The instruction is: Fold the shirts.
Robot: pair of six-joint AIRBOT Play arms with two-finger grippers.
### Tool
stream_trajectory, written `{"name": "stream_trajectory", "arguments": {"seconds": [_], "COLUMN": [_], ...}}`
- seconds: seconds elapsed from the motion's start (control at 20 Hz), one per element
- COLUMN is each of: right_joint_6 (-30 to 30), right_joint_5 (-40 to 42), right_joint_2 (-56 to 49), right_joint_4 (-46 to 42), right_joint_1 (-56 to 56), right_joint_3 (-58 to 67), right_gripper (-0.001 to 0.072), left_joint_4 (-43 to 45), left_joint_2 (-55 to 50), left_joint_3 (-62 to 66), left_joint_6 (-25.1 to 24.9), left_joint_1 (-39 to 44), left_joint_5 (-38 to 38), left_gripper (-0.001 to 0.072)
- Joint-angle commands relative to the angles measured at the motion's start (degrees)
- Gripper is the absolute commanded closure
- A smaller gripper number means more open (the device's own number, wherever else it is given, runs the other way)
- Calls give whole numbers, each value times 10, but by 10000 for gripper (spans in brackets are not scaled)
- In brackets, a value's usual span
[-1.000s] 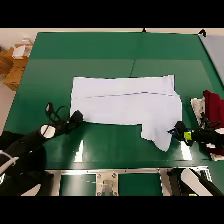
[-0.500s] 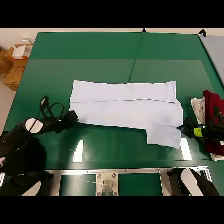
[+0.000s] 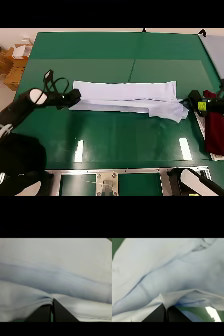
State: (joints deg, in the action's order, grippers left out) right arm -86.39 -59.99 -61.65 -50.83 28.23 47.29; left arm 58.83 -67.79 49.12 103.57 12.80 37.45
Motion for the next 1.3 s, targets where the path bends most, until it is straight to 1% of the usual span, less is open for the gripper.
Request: {"name": "stream_trajectory", "arguments": {"seconds": [0.0, 0.15, 0.3, 0.4, 0.5, 0.55, 0.6, 0.65, 0.7, 0.75, 0.85, 0.9, 0.95, 1.0, 1.05, 1.1, 1.2, 1.25], "right_joint_6": [-2, -2, 1, 33, 57, 61, 61, 76, 91, 91, 91, 92, 103, 117, 133, 149, 183, 195], "right_joint_5": [32, 31, 32, 36, 37, 37, 36, 33, 19, -1, -58, -86, -108, -125, -140, -153, -172, -178], "right_joint_2": [-122, -240, -339, -390, -426, -438, -441, -441, -441, -441, -441, -441, -441, -441, -443, -448, -464, -474], "right_joint_4": [22, 37, 46, 70, 101, 106, 103, 103, 98, 89, 67, 48, 30, 9, -10, -20, -22, -21], "right_joint_1": [-44, -50, -53, -58, -61, -62, -58, -52, -42, -30, 1, 16, 30, 42, 49, 52, 54, 54], "right_joint_3": [112, 216, 291, 327, 356, 369, 381, 393, 413, 431, 461, 468, 468, 465, 462, 460, 460, 460], "right_gripper": [693, 693, 692, 692, 691, 627, 480, 412, 402, 393, 180, 172, 128, 108, 107, 67, 65, 47], "left_joint_4": [26, 38, 42, 41, 41, 41, 41, 39, 38, 38, 40, 41, 42, 41, 41, 41, 38, 32], "left_joint_2": [-103, -189, -263, -295, -304, -304, -304, -304, -304, -304, -304, -304, -304, -304, -304, -304, -304, -304], "left_joint_3": [113, 194, 250, 266, 267, 267, 269, 276, 289, 304, 342, 360, 377, 392, 404, 414, 425, 428], "left_joint_6": [-6, -6, -6, -6, -5, -5, -6, -5, -5, -6, -6, -6, -9, -20, -22, -22, -21, -21], "left_joint_1": [0, 0, -1, 0, 0, 0, -2, -7, -14, -23, -48, -61, -72, -82, -89, -96, -99, -99], "left_joint_5": [6, 7, 3, -20, -49, -56, -56, -47, -34, -13, 56, 97, 134, 166, 189, 206, 218, 223], "left_gripper": [686, 686, 686, 685, 677, 430, 85, -4, -2, -2, -2, -2, -2, -2, -2, -2, -2, -2]}}
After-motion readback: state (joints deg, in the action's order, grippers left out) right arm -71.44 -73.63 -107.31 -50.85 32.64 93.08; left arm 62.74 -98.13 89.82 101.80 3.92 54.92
